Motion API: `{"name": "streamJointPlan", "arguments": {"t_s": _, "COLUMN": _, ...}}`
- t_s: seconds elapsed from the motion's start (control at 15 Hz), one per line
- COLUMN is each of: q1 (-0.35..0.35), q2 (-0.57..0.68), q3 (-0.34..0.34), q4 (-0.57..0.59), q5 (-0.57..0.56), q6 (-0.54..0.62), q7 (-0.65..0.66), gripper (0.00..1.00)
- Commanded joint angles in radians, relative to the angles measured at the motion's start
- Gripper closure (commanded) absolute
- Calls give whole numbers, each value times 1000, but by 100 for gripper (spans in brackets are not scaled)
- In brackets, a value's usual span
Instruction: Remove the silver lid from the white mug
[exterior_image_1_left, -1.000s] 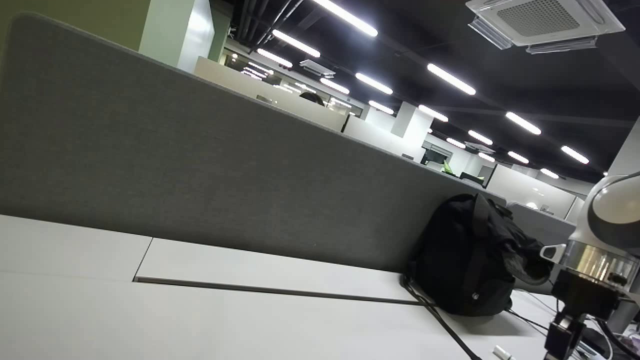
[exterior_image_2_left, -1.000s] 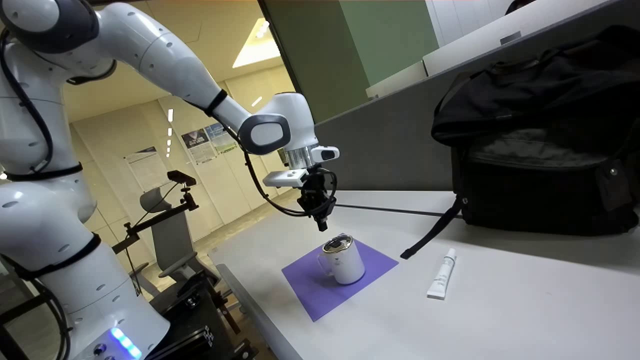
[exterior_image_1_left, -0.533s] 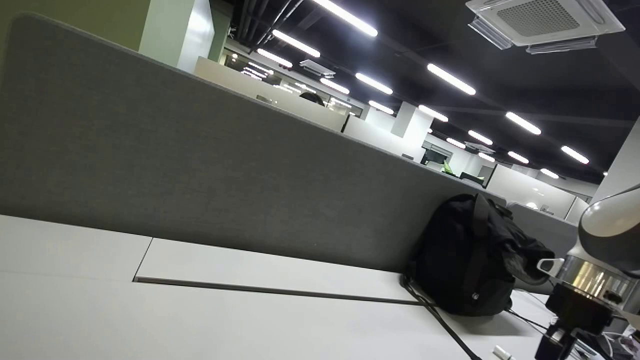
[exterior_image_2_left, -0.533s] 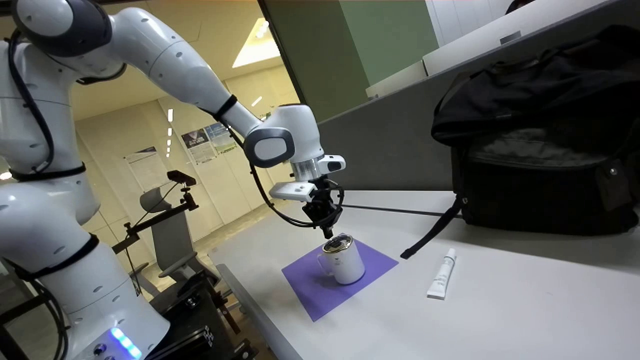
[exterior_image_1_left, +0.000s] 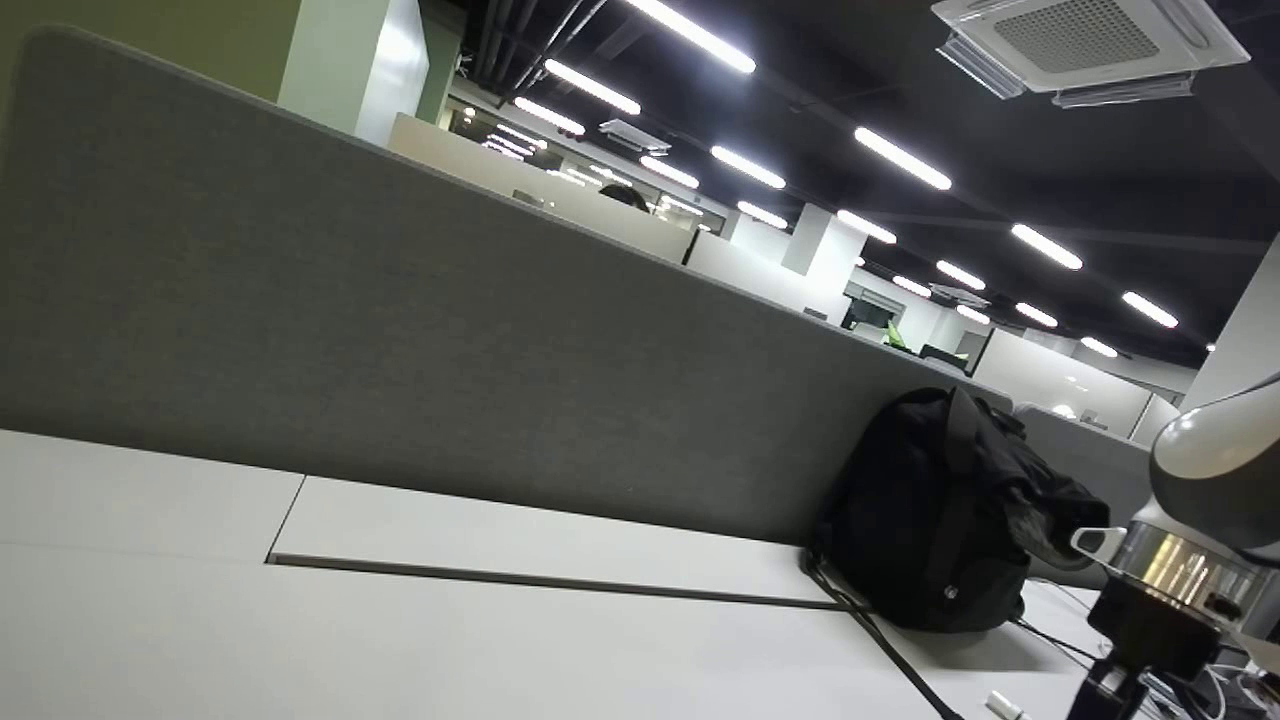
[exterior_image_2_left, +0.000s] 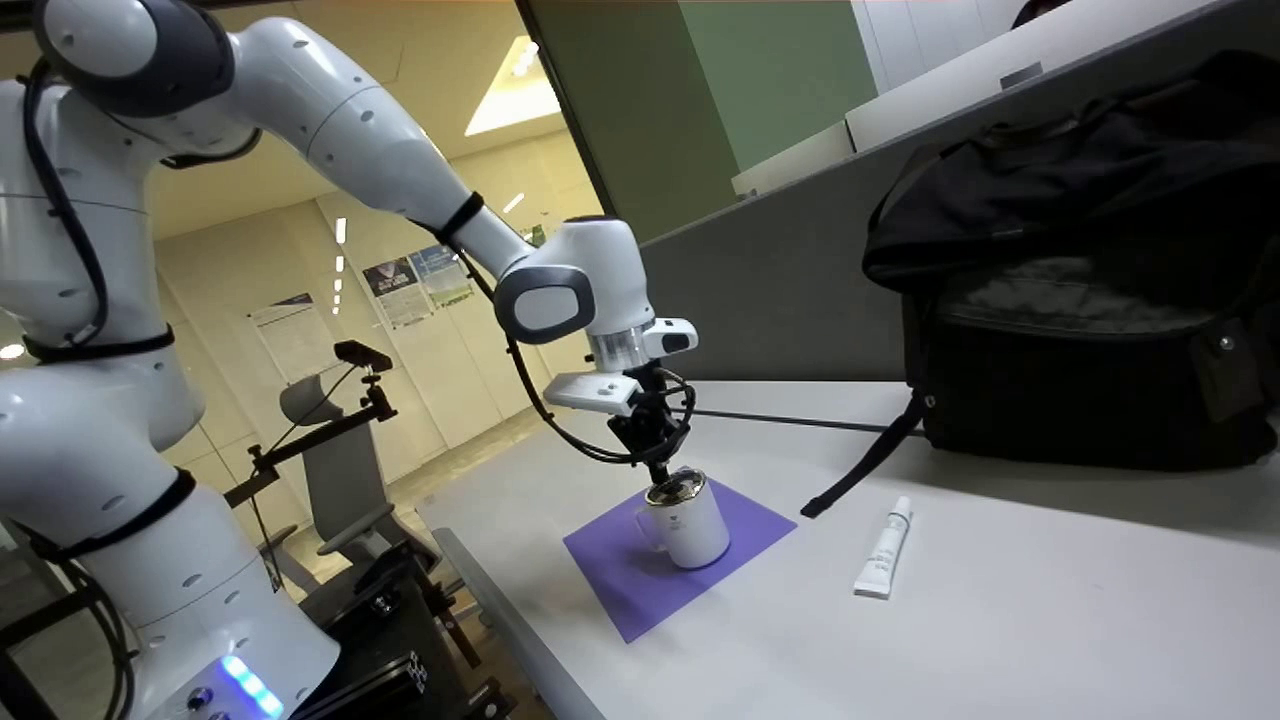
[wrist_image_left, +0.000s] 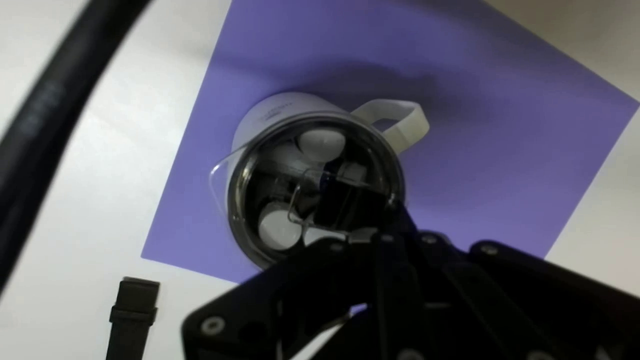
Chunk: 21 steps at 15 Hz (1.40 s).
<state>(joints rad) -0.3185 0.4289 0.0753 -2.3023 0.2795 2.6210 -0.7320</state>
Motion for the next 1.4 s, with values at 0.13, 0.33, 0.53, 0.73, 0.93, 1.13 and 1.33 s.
{"name": "streamJointPlan", "arguments": {"t_s": 0.13, "q1": -40, "q2": 32, "q3": 24, "q4": 30, "q5": 31, "q6": -8, "q7": -44, "gripper": 100}}
{"name": "streamJointPlan", "arguments": {"t_s": 0.33, "q1": -50, "q2": 38, "q3": 22, "q4": 33, "q5": 40, "q6": -14, "q7": -53, "gripper": 100}}
{"name": "streamJointPlan", "arguments": {"t_s": 0.53, "q1": -56, "q2": 36, "q3": 16, "q4": 32, "q5": 43, "q6": -16, "q7": -51, "gripper": 100}}
{"name": "streamJointPlan", "arguments": {"t_s": 0.73, "q1": -63, "q2": 37, "q3": 9, "q4": 34, "q5": 46, "q6": -20, "q7": -50, "gripper": 100}}
{"name": "streamJointPlan", "arguments": {"t_s": 0.93, "q1": -70, "q2": 38, "q3": 6, "q4": 39, "q5": 47, "q6": -24, "q7": -48, "gripper": 100}}
{"name": "streamJointPlan", "arguments": {"t_s": 1.13, "q1": -70, "q2": 33, "q3": 9, "q4": 44, "q5": 51, "q6": -36, "q7": -47, "gripper": 100}}
{"name": "streamJointPlan", "arguments": {"t_s": 1.33, "q1": -83, "q2": -26, "q3": 22, "q4": 42, "q5": 76, "q6": -60, "q7": -54, "gripper": 100}}
